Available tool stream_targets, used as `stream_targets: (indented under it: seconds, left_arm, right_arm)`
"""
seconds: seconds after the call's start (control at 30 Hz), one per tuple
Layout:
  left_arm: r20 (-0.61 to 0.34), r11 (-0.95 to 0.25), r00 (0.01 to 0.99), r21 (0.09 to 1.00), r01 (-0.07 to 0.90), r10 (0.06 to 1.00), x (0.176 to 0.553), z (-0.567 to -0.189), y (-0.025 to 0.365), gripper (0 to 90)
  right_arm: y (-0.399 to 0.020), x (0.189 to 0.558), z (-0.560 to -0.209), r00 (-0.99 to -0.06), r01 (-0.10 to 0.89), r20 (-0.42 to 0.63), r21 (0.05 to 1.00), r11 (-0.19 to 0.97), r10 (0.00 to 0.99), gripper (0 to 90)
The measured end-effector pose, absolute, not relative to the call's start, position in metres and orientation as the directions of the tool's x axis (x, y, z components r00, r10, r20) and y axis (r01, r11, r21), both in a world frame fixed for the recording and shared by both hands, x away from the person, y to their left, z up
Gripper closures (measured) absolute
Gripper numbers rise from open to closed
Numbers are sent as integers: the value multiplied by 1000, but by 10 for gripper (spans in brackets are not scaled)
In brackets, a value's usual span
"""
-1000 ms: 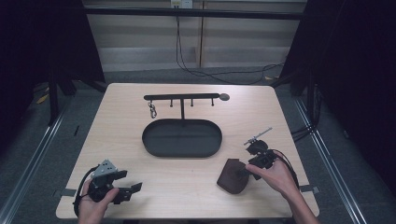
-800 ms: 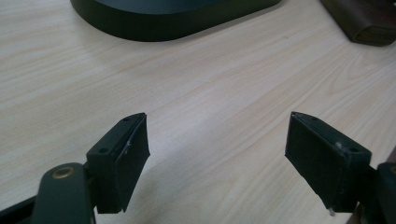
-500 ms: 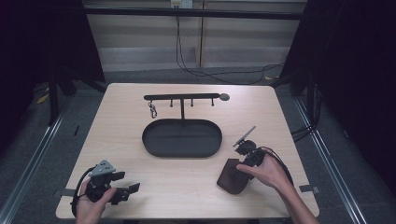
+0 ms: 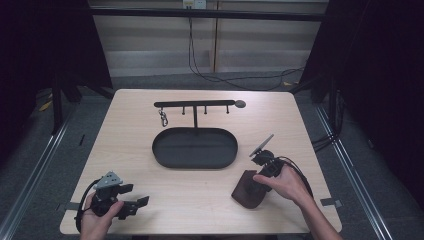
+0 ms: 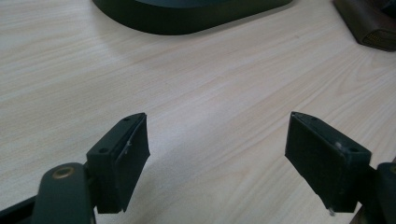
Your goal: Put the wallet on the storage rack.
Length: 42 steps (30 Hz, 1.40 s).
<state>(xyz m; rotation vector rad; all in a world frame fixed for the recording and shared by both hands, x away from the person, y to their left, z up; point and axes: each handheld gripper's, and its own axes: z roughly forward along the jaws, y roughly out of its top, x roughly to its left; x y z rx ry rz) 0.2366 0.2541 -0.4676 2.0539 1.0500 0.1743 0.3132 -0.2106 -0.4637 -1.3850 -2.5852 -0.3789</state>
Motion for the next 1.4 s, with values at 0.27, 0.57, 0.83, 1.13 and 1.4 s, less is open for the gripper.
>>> stream_targets:
  seconds: [0.27, 0.57, 0.83, 1.13, 1.4]
  left_arm:
    - [-228, -324, 645, 716, 619, 729, 236, -467, 256, 216]
    - [-225, -334, 648, 708, 622, 728, 236, -467, 255, 216]
    - [-228, -330, 645, 709, 623, 729, 237, -468, 254, 216]
    - [-237, -341, 649, 695, 633, 723, 238, -470, 254, 216]
    - [-238, -342, 651, 695, 633, 721, 238, -470, 253, 216]
  right_arm:
    - [-213, 313, -454, -540, 842, 244, 157, 516, 806, 397]
    - [-218, 312, -442, -538, 842, 232, 195, 503, 811, 562]
    - [-217, 315, -429, -554, 832, 219, 195, 520, 804, 650]
    - [-215, 317, -415, -557, 829, 236, 216, 516, 796, 732]
    - [-206, 323, -396, -545, 838, 248, 204, 507, 801, 784]
